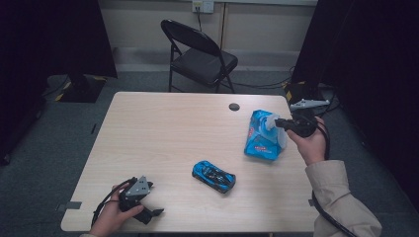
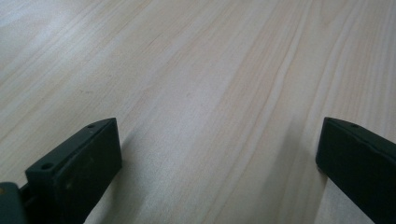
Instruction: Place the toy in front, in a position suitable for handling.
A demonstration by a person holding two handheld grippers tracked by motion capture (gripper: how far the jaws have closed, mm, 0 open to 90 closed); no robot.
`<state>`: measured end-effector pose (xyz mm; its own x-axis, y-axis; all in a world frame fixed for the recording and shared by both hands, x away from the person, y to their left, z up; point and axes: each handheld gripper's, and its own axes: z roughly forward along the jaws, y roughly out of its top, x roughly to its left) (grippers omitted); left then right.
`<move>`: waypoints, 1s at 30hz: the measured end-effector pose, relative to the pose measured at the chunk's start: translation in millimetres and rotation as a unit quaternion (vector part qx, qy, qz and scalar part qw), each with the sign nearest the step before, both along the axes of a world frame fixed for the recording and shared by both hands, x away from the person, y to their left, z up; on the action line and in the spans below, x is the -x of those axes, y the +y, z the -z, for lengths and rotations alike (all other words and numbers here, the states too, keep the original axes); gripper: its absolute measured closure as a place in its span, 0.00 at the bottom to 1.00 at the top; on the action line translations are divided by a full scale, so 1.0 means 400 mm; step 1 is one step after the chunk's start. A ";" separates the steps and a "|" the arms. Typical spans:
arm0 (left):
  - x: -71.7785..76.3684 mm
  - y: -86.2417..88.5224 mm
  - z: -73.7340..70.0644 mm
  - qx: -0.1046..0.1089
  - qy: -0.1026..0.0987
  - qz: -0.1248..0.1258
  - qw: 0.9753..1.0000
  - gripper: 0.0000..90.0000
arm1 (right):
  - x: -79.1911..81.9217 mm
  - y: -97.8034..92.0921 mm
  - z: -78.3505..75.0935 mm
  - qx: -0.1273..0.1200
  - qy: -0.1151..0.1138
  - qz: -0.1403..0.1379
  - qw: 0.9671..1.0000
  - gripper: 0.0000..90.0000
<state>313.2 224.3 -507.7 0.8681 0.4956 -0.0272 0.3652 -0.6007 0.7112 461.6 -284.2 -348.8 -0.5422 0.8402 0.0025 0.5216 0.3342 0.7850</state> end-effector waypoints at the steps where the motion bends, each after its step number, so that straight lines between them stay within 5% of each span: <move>1: 0.000 0.000 0.000 0.000 0.000 0.000 1.000 0.00 | 0.001 0.002 -0.003 -0.002 -0.001 -0.001 1.000 1.00; 11: 0.000 0.000 0.000 0.000 -0.001 0.000 1.000 0.00 | 0.013 0.024 -0.041 -0.034 -0.013 -0.015 0.999 1.00; 15: 0.000 0.000 0.000 0.000 -0.001 0.000 1.000 0.00 | 0.020 0.047 -0.060 -0.029 -0.017 -0.029 0.999 1.00; 30: 0.000 0.000 0.000 0.000 0.000 0.000 1.000 0.00 | 0.056 0.184 -0.071 -0.065 -0.020 -0.100 0.993 1.00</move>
<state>313.3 224.3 -507.7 0.8684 0.4952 -0.0263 0.3643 -0.6009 0.7115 439.3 -210.7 -320.6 -0.7000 0.7097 0.0791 0.4226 0.3224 0.8471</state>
